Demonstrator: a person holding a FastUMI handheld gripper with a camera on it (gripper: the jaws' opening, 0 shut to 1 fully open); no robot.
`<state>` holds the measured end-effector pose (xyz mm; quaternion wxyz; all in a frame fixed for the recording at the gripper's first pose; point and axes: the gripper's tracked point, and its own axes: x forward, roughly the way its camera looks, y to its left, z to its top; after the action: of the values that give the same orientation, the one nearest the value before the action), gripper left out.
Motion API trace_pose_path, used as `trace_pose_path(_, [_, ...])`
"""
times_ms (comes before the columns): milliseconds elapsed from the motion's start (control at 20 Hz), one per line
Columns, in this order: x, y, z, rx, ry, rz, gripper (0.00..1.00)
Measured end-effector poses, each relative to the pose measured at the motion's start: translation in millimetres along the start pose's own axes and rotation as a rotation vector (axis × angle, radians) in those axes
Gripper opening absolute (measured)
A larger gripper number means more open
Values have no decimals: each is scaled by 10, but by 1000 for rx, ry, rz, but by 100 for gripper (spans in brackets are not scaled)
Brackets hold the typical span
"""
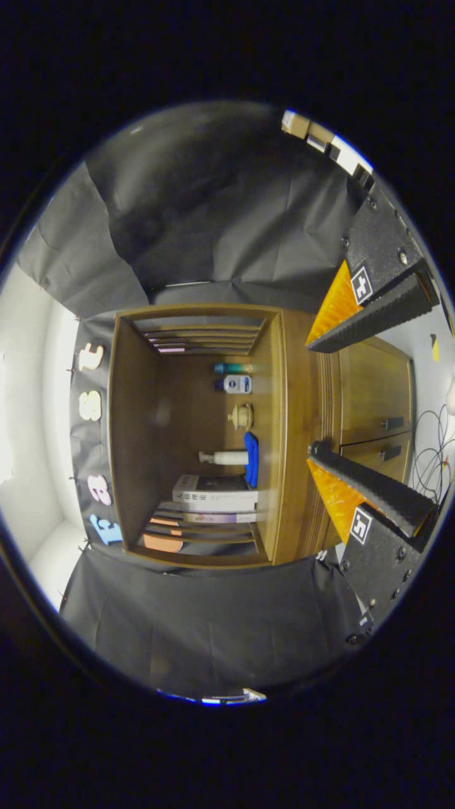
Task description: Pull open the drawer, take out the items inside it, and place them on the countertop above the cabinet.
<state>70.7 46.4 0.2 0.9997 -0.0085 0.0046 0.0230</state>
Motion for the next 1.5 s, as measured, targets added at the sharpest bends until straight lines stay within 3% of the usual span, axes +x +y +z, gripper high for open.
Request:
trace_pose_path(250, [564, 296, -105, -22, 4, 25, 100])
trace_pose_path(550, [1293, 564, -591, -15, 75, 27, 100])
trace_pose_path(1100, [1894, 701, -1020, -11, 145, 21, 94])
trace_pose_path(1400, [1977, 701, -1097, -16, 140, 8, 49])
trace_pose_path(1500, [1972, 694, -1100, -22, 130, -1, 47])
